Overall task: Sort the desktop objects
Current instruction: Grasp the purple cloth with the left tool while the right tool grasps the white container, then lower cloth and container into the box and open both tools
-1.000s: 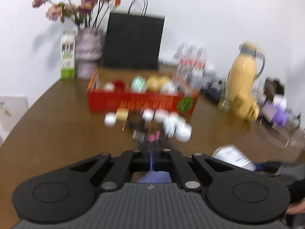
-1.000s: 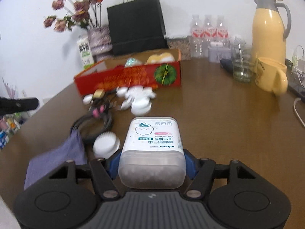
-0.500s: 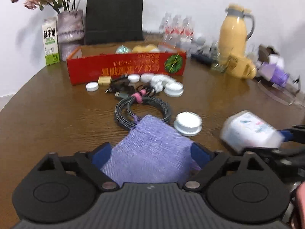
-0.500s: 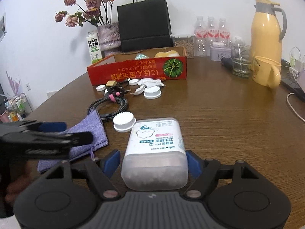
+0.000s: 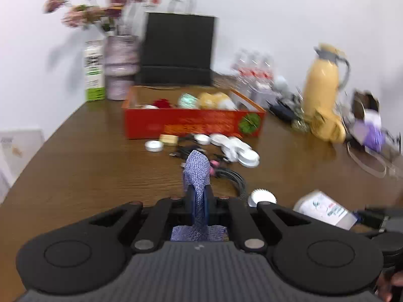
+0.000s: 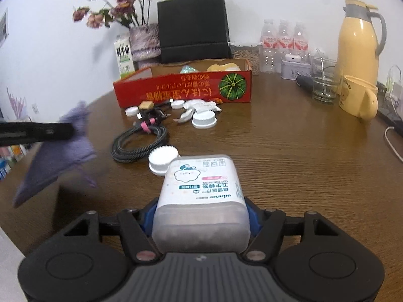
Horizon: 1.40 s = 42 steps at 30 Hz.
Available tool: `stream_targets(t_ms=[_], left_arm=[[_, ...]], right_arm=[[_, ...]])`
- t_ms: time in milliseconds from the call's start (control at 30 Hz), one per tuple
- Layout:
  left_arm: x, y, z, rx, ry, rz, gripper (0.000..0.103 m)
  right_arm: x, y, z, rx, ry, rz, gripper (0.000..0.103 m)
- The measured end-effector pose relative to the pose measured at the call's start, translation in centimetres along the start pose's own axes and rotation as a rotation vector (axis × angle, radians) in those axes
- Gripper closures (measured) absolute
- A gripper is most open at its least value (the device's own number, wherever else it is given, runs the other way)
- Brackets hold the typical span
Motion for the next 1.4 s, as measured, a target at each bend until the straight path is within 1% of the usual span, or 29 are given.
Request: stream_targets(t_ms=[33,133,300,367,467,533,633,700,767,800,833,900,967,1000,1067,1133,1233,1333,1400], left_arm=[[-0.2,-0.7,-0.7,-0.013,-0.022,0.0,0.096],[-0.3,-2.6,-1.6,-0.035,-0.035,0.021,0.096],[-1.6,-4.1,-2.0,-0.032,-0.065,0.055,0.096],[-2.1,-3.6,-2.2,-0.041,-0.072,0.057,0.096],[-3.0,-2.1,-2.4,-0.036,-0.05,0.054,0.096],[-4.2,-0.6,-2.4,-0.012,-0.049,0.058,0.096],[-7.1,2.7,-2.6,0.032,-0.06,0.079,0.096],[-9.0,5.8,-3.0,0.031,-0.061,0.068,0.096],[-11.1,9.8,-3.4,0.033,-0.086,0.047,0.096],[-12.2,12.3,-3.7,0.034,-0.101,0.009,0.096],[-13.1,14.8,-4.0,0.028,-0.138,-0.031,0.096],[-14.5,19.4,-4.7,0.013,-0.174,-0.092,0.096],[-15.5,23.5,-5.6,-0.048,-0.171,-0.116,0.096],[-15.7,25.5,-6.1,-0.08,-0.173,-0.127,0.096],[-15.3,28.7,-6.9,-0.124,-0.194,-0.168,0.096],[-14.4,31.5,-7.8,-0.147,-0.235,-0.207,0.096],[-13.1,34.5,-8.7,-0.188,-0.266,-0.228,0.096],[-12.0,36.7,-9.3,-0.218,-0.267,-0.236,0.095],[-11.3,37.5,-9.4,-0.226,-0.224,-0.258,0.094]], right_arm=[[-0.2,-0.3,0.0,-0.004,0.009,0.012,0.038],[-0.9,-1.1,-0.5,-0.007,0.008,0.045,0.038],[-2.9,-2.9,-1.5,-0.034,-0.011,0.132,0.038],[-3.7,-3.2,-1.6,-0.035,-0.015,0.144,0.038],[-5.2,-2.8,-1.3,-0.036,-0.016,0.156,0.038],[-6.7,-1.9,-1.0,-0.036,-0.019,0.166,0.038],[-9.9,0.3,-0.3,-0.041,-0.013,0.199,0.038],[-12.9,3.1,0.4,-0.02,-0.022,0.22,0.038],[-15.6,6.3,0.9,-0.005,-0.018,0.216,0.038],[-17.3,8.8,1.4,0.008,-0.007,0.193,0.038],[-18.6,11.2,1.8,0.011,0.006,0.17,0.038],[-20.8,16.3,2.7,0.013,0.052,0.096,0.038],[-22.1,20.7,3.3,0.043,0.056,0.046,0.038],[-22.6,23.1,3.7,0.078,0.053,0.019,0.038],[-22.5,26.3,4.2,0.127,0.034,-0.032,0.038],[-21.6,28.4,4.7,0.149,0.04,-0.082,0.038],[-20.2,30.7,4.8,0.181,0.009,-0.112,0.038],[-18.4,31.9,4.3,0.196,-0.023,-0.133,0.038],[-17.3,32.7,4.2,0.196,-0.03,-0.145,0.038]])
Point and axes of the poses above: each gripper's, at about its wrist camera, not at the fingertips, and y roughly the way its jaws point, z to its right, x to its underside, the point moved 6 cm from there along y, roughly the way its jaws point, and after that the axes turned 15 degrees about z, right-handed, at the moved point
